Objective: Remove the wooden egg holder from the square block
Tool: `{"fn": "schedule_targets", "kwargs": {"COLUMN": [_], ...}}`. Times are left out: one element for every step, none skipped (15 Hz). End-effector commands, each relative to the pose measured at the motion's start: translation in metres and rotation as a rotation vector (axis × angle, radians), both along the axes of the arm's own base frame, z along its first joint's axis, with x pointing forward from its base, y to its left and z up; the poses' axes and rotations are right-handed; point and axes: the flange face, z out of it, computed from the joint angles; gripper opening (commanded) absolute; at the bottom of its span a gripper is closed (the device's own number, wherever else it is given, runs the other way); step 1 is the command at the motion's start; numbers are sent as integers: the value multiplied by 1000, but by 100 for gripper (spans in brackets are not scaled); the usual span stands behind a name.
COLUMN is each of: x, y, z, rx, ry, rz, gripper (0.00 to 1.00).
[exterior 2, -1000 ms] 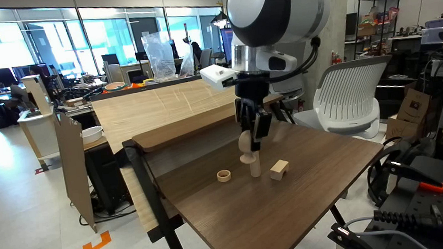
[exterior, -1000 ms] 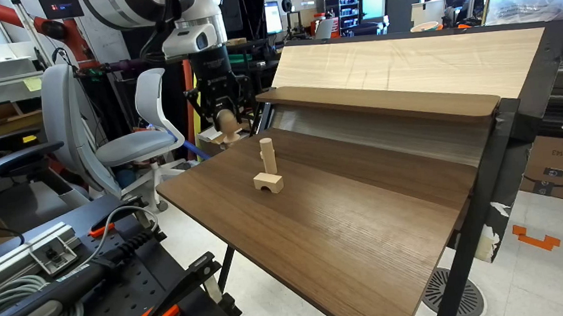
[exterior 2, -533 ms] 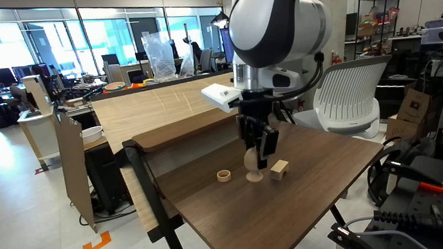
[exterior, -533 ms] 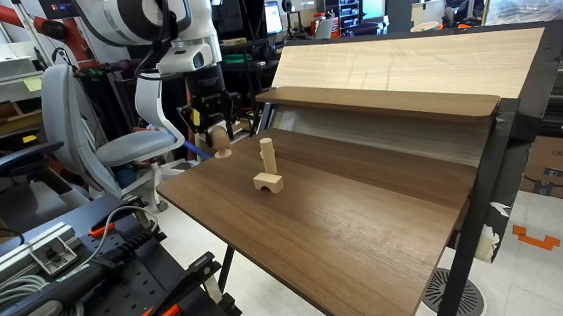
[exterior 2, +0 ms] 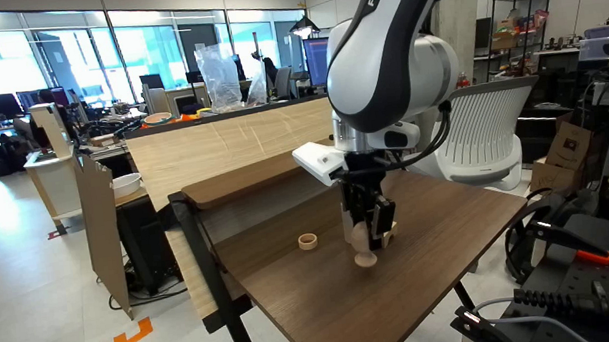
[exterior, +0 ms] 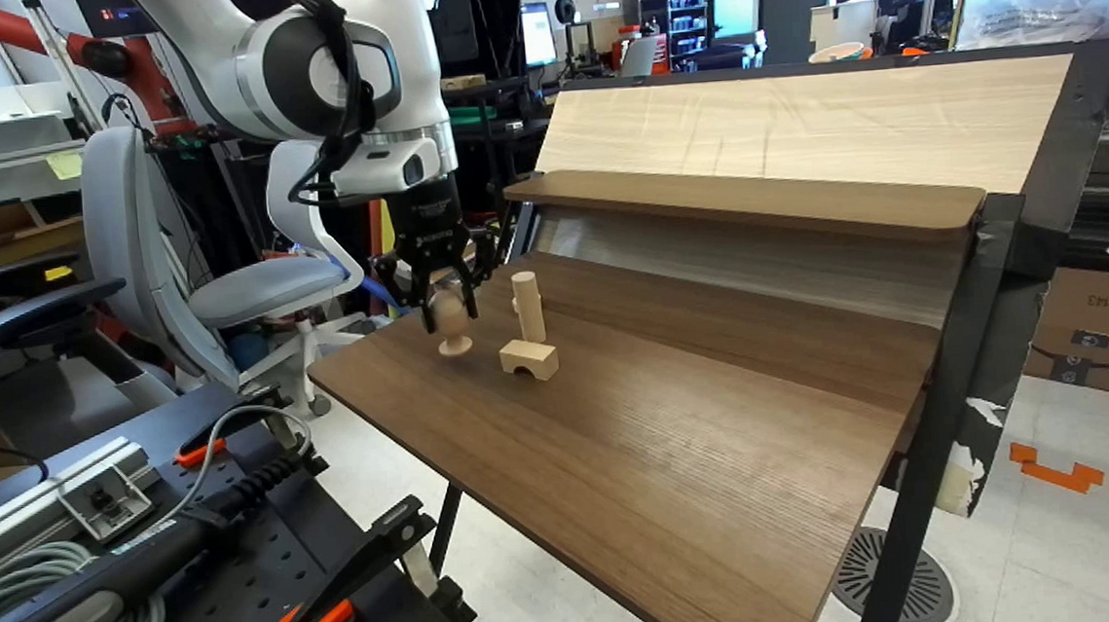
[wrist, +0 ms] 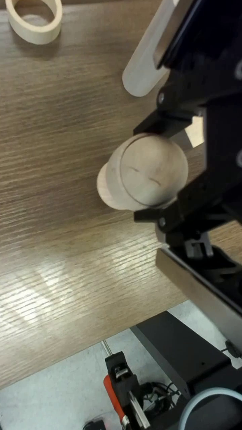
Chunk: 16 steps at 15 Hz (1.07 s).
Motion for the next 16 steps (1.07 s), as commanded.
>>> {"fn": "schedule_targets", "kwargs": {"x": [8, 9, 9, 10, 11, 11, 12, 12, 13, 14, 15, 16, 17, 18, 18, 17], "y": [2, 2, 2, 2, 2, 2, 2, 1, 1, 0, 0, 0, 1, 2, 3, 3], "z": [-10, -12, -14, -15, -16, -17, -18, -18, -19, -18, -17, -14, -11, -8, -3, 4], "rx": [-28, -33, -36, -40, -45, -50, -54, -60, -65, -68, -69, -69, -67, -62, -59, -65], "ry": [-22, -24, -26, -29, -31, -31, -32, -33, -33, -33, -36, -40, -43, -44, -39, -11], "rz": [20, 23, 24, 25, 27, 28, 29, 30, 34, 35, 37, 38, 41, 43, 48, 66], "gripper": [28, 28, 28, 28, 28, 28, 31, 78, 80, 85, 94, 99, 100, 100, 100, 100]}}
